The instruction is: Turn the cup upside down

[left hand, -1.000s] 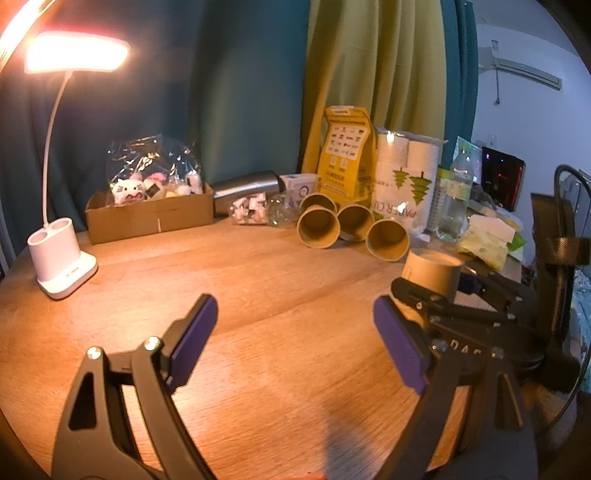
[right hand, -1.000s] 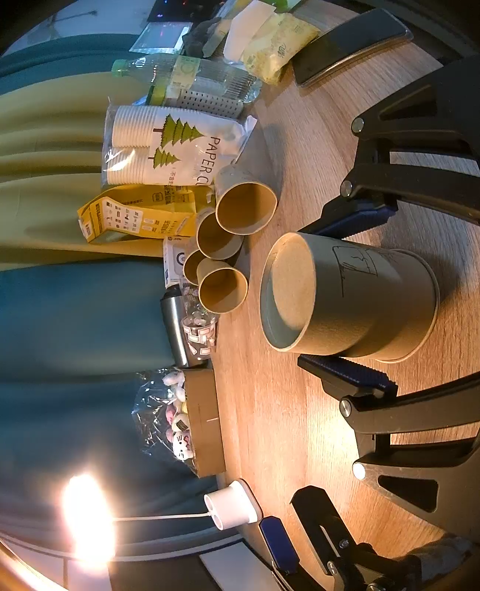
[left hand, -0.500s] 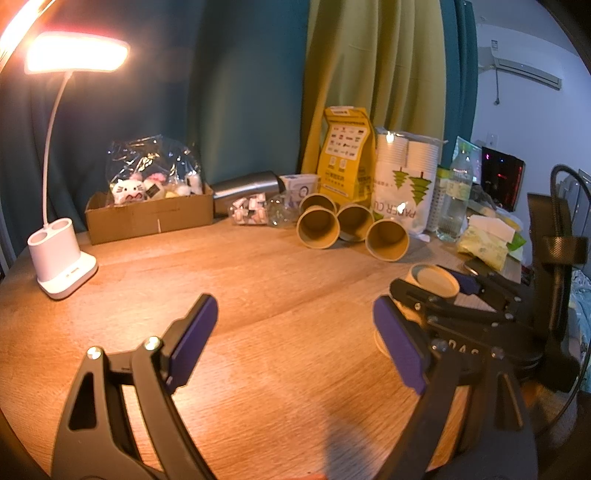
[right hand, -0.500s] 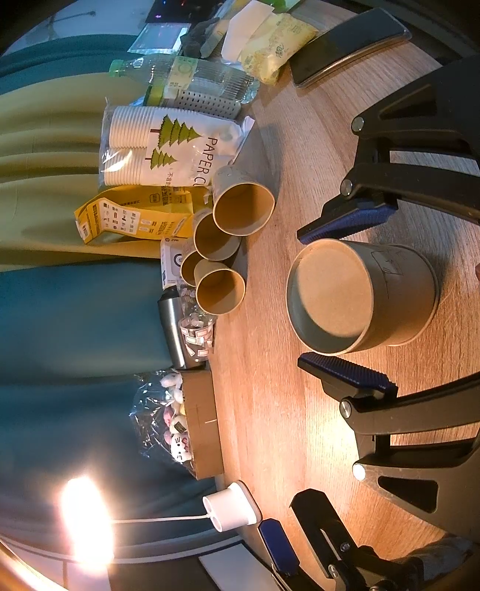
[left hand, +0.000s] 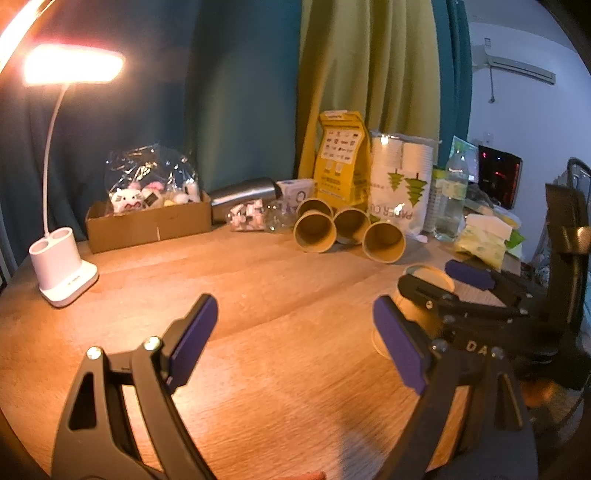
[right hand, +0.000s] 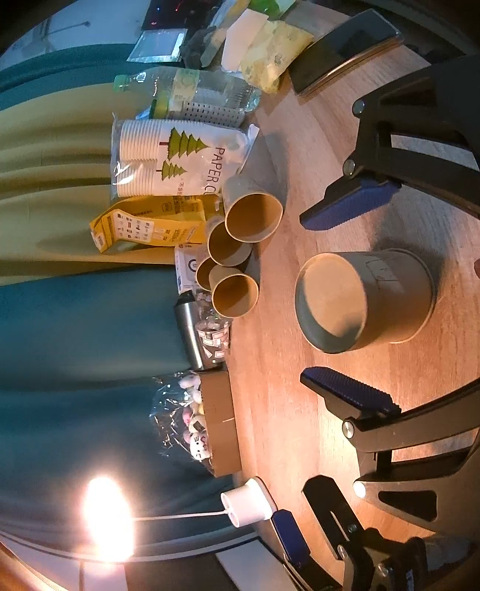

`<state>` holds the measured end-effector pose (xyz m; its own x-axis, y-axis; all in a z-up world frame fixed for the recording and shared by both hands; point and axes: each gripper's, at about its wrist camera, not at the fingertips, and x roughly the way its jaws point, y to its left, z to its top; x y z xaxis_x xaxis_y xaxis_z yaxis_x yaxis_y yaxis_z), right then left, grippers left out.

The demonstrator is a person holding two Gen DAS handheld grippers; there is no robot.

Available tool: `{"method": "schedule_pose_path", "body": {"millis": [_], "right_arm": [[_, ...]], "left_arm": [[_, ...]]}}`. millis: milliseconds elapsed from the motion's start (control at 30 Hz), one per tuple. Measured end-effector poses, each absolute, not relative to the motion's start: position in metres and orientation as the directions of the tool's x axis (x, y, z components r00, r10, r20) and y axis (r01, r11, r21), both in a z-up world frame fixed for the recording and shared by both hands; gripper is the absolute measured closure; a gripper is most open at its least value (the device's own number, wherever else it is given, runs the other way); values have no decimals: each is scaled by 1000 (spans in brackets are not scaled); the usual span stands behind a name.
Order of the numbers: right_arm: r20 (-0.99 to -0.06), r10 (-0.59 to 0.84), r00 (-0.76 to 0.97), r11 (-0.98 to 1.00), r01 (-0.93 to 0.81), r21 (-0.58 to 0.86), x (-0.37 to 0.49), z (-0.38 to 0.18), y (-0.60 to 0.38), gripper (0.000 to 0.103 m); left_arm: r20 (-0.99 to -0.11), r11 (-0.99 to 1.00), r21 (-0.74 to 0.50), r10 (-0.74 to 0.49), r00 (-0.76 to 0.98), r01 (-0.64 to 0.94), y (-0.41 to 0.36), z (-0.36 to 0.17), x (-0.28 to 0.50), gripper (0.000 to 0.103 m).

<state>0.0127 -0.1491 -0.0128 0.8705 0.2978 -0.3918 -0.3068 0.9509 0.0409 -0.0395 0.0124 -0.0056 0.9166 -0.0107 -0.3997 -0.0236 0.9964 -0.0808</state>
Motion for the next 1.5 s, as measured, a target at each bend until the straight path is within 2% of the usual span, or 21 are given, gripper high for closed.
{"method": "schedule_pose_path", "body": {"millis": [200,300,733,1500], "right_arm": [[-366,294,883,953,-299,45,-9,-12,-155,23],[-350,294,889,955,-292,58,-22,-11,-159,17],[-347,285,894,958,-277,73,-35,-11,-161,17],[-355,286,890,958,-271,92,-32,-13,-168,17]], "left_arm": [[-392,995,-97,-27,920,-13,13,-5,-43,15],[-389,996,-85,-12,921,-23,11,-5,-44,15],[-364,997,-77,0,931,-30,10,-3,-49,15],[-377,997,-68,17,926,-46,10,-5,-46,15]]}}
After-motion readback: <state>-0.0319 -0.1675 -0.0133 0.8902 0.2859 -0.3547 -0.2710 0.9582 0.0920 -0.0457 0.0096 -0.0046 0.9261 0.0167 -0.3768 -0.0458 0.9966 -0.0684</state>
